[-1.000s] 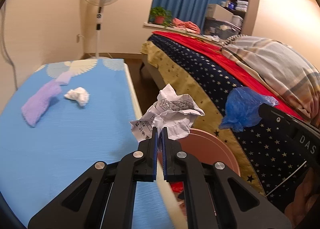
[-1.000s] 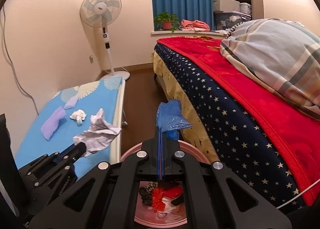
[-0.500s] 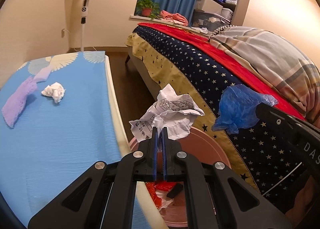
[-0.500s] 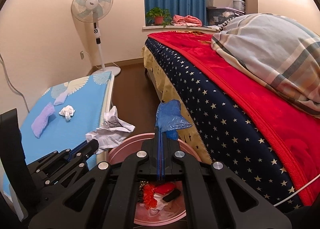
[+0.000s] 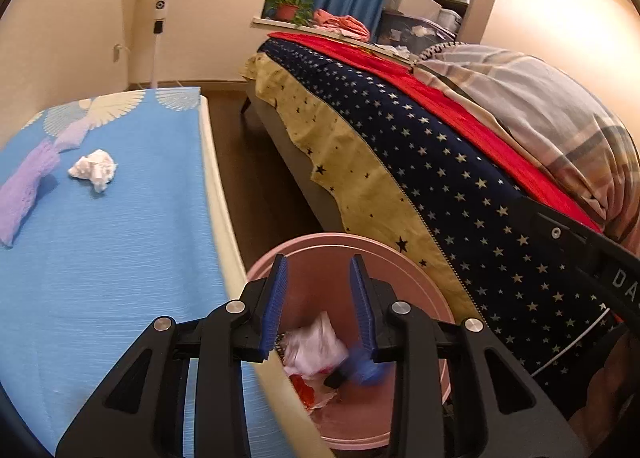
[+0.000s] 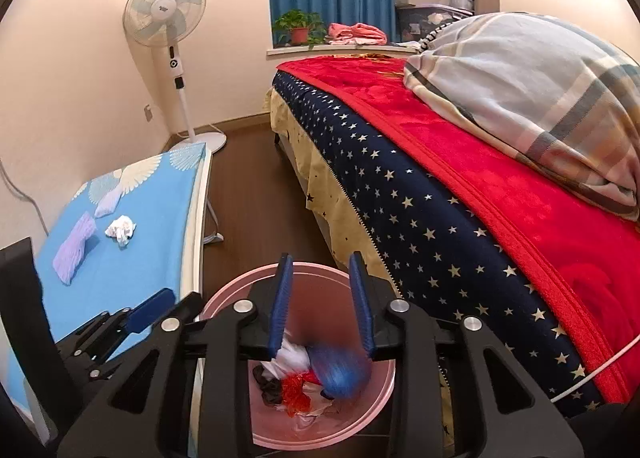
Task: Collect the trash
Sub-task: 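Open both grippers over the pink bin to drop the items, then move both open grippers back to the lavender net and white tissue, then grasp the lavender foam net with the left gripper while the right grasps the white tissue, then carry the lavender net and white tissue toward the pink bin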
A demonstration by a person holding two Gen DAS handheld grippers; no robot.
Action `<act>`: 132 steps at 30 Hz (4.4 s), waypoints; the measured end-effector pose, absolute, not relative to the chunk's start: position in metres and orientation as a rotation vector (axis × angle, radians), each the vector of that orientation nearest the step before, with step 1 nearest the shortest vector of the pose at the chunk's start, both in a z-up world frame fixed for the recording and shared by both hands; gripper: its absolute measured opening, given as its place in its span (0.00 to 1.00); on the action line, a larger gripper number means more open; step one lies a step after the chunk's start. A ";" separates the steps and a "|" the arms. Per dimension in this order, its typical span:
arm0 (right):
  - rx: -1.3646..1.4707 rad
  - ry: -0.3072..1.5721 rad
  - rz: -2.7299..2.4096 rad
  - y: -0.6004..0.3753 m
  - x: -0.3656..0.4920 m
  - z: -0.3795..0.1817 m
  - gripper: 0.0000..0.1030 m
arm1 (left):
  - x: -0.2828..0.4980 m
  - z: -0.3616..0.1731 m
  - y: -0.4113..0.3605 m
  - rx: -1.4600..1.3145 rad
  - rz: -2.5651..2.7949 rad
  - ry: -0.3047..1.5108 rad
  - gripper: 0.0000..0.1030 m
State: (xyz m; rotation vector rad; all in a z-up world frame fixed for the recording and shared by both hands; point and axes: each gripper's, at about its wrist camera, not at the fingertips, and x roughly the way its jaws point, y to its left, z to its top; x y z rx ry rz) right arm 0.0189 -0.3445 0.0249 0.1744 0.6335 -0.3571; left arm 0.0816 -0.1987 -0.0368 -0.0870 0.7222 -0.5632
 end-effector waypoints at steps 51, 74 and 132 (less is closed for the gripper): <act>0.214 0.750 0.211 -0.156 0.267 -0.064 0.45 | 0.225 -0.055 0.089 -0.374 0.209 0.663 0.55; 0.184 0.813 0.218 -0.156 0.253 -0.058 0.07 | 0.224 -0.047 0.051 -0.322 0.038 0.739 0.06; 0.199 0.548 -0.071 -0.290 0.022 0.054 0.07 | 0.047 0.033 -0.079 -0.105 -0.234 0.580 0.06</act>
